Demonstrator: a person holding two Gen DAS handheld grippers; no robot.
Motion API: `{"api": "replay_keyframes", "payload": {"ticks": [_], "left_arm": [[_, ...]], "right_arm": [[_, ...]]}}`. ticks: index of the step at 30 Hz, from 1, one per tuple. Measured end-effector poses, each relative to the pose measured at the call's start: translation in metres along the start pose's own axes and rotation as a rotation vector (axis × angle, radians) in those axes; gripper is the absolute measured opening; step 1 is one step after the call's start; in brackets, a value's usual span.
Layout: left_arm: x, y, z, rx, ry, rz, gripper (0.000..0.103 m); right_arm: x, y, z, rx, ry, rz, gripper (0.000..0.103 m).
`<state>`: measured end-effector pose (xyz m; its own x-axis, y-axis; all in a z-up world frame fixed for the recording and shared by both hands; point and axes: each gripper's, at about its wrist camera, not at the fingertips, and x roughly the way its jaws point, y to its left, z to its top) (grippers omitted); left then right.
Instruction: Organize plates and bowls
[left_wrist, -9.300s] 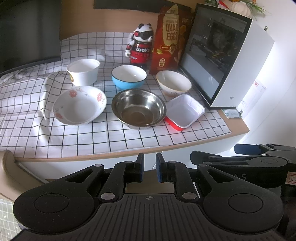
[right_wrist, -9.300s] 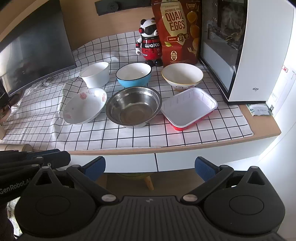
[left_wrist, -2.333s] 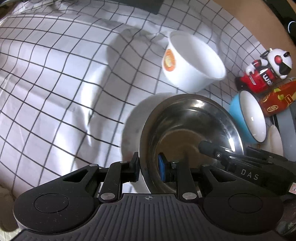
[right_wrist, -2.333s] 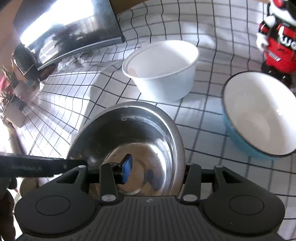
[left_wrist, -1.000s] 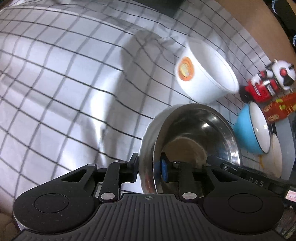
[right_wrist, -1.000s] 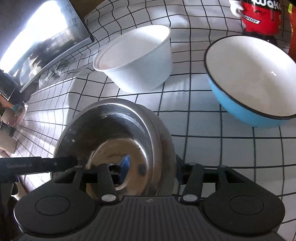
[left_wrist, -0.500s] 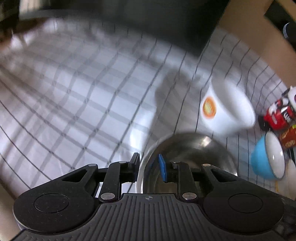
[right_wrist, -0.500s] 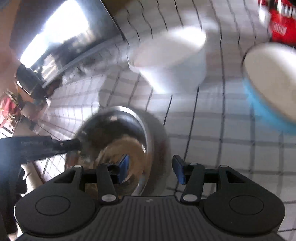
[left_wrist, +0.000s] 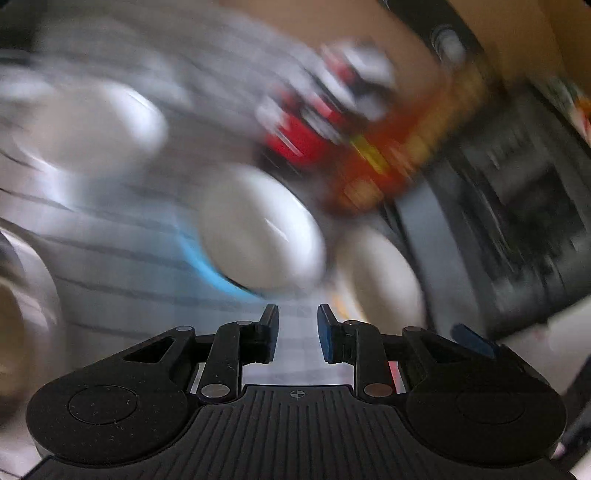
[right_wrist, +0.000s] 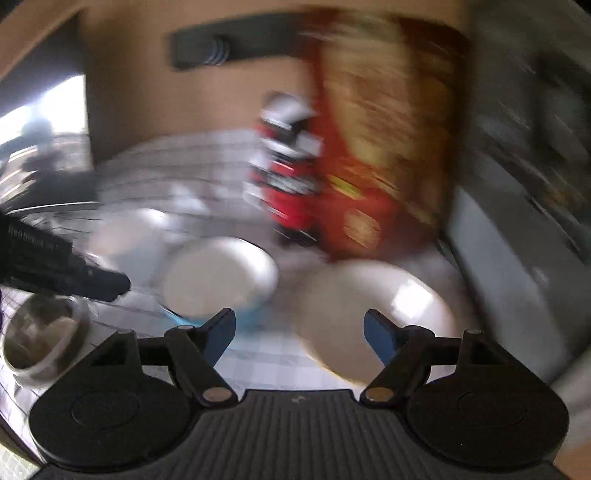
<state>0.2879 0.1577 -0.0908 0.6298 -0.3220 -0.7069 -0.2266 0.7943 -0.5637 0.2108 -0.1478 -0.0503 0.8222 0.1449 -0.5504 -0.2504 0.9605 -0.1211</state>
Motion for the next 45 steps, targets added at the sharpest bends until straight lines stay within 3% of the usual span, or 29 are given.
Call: {"api": "replay_keyframes", "payload": {"ticks": [3,7,14,21,24,26,28,35,45], "left_arm": [[0.044,-0.025,-0.011,-0.012,0.081,-0.078,0.026],[0.085,-0.042,-0.009,-0.071,0.072,-0.089,0.026],[0.11,-0.054,0.002,-0.089,-0.001,0.013,0.031],[0.123,-0.051,0.009,-0.089,0.019,0.059,0.031],[0.129,-0.049,0.012,-0.1,0.016,0.04,0.03],[0.13,-0.05,0.013,-0.089,0.019,0.049,0.025],[0.128,-0.049,0.012,-0.084,0.027,0.051,0.024],[0.1,-0.04,-0.008,-0.067,0.058,0.109,0.024],[0.054,-0.01,-0.044,-0.134,0.128,0.092,0.024]], "right_arm": [[-0.018,-0.055,-0.014,0.081,0.041,-0.075,0.077],[-0.026,-0.09,-0.023,0.139,0.056,-0.101,0.076],[0.022,-0.075,0.003,0.06,0.063,-0.145,0.051],[0.095,-0.087,0.029,0.025,0.14,-0.204,0.051],[0.118,-0.097,0.034,0.082,0.193,-0.166,0.05],[0.128,-0.106,0.034,0.141,0.232,-0.117,0.038],[0.131,-0.109,0.034,0.173,0.248,-0.101,0.038],[0.122,-0.094,0.028,0.145,0.278,0.001,0.038],[0.109,-0.055,0.019,0.067,0.306,0.101,0.038]]}}
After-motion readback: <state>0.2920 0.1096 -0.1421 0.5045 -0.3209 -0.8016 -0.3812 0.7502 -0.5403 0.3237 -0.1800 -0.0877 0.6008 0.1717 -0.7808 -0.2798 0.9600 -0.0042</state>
